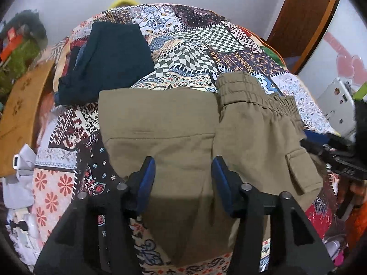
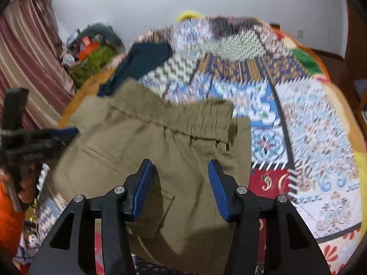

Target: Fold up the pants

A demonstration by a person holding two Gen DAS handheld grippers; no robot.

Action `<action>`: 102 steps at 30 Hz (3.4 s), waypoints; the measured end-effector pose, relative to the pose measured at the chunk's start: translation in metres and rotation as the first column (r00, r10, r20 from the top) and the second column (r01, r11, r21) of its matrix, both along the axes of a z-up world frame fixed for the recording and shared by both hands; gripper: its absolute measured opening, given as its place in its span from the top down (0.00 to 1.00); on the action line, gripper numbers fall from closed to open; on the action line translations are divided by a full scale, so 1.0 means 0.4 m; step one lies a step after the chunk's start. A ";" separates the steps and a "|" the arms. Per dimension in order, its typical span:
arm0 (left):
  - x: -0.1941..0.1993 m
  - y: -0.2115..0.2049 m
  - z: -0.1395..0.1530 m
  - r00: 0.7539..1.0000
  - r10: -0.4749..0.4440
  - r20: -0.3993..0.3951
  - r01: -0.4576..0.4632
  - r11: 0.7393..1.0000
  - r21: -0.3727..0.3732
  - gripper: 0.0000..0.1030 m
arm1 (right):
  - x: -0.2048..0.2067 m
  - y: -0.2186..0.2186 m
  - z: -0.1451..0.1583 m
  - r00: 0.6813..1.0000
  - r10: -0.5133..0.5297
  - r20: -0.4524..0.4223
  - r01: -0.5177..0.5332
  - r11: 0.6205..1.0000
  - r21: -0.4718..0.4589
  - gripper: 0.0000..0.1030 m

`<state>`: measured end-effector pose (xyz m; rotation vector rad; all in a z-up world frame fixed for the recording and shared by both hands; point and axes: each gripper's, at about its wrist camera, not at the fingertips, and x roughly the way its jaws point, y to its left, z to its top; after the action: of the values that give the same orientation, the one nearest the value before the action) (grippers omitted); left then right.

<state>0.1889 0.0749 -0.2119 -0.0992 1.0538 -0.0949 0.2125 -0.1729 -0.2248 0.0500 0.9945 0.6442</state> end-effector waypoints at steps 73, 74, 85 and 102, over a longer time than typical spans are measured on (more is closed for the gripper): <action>0.046 0.108 -0.032 0.992 0.117 -0.044 -0.123 0.976 -0.180 0.92 | 0.078 -0.073 -0.056 0.998 -0.024 -0.061 0.027 0.998 0.050 0.82; 0.045 0.100 -0.026 0.993 0.115 -0.037 -0.120 0.979 -0.166 0.95 | 0.071 -0.071 -0.045 0.999 -0.026 -0.036 0.028 0.999 0.042 0.83; 0.011 0.044 0.126 0.983 0.074 0.170 -0.074 0.997 -0.004 0.98 | 0.098 -0.044 0.060 0.997 -0.002 0.079 0.000 1.000 0.030 0.90; 0.156 0.217 0.299 0.927 0.140 0.348 -0.196 0.972 0.130 0.98 | 0.243 0.186 0.252 0.946 0.113 0.303 -0.116 0.993 -0.008 0.94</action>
<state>0.2514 0.1618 -0.0922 -0.0229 0.7027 0.1278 0.3096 -0.0984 -0.1241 -0.0966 0.6999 0.7388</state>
